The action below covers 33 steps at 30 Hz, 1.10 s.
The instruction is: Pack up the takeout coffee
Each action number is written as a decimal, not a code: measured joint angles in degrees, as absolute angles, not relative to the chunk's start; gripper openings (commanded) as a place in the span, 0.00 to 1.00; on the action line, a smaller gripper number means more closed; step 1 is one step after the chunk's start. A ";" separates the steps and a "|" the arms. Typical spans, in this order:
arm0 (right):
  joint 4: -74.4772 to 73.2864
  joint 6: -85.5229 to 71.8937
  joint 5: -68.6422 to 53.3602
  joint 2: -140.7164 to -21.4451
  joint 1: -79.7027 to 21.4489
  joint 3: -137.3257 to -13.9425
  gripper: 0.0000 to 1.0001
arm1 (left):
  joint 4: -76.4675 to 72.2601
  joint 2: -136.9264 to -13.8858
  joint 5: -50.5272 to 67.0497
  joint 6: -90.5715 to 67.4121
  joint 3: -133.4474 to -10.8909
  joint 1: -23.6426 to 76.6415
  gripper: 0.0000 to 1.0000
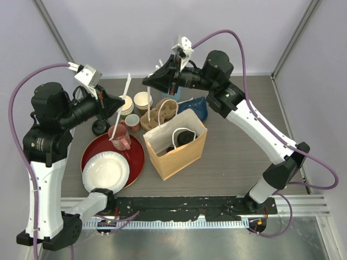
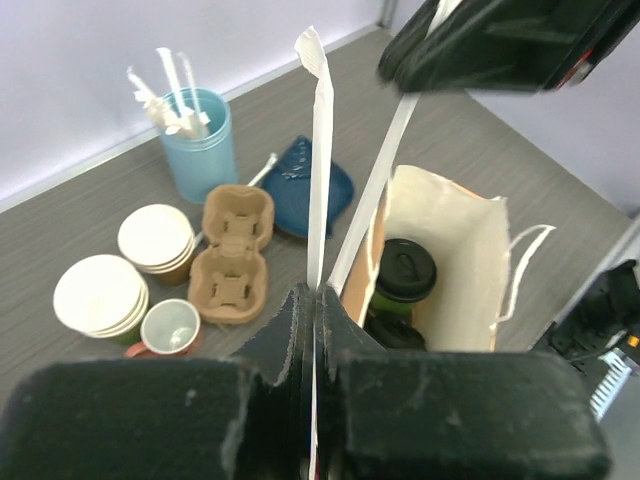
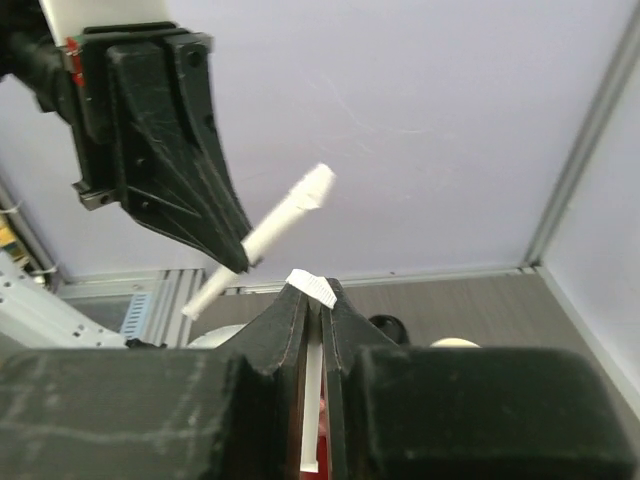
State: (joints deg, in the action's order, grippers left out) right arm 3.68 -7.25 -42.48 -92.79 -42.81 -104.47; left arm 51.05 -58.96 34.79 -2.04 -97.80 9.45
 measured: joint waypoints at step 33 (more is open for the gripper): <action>-7.60 -17.08 -26.11 -73.56 -31.38 -81.38 0.49 | 51.66 -57.47 30.11 -0.58 -93.56 9.87 0.00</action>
State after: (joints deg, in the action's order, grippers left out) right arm -7.60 -17.08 -26.11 -73.56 -31.38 -81.38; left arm 51.66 -57.47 30.11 -0.58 -93.56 9.87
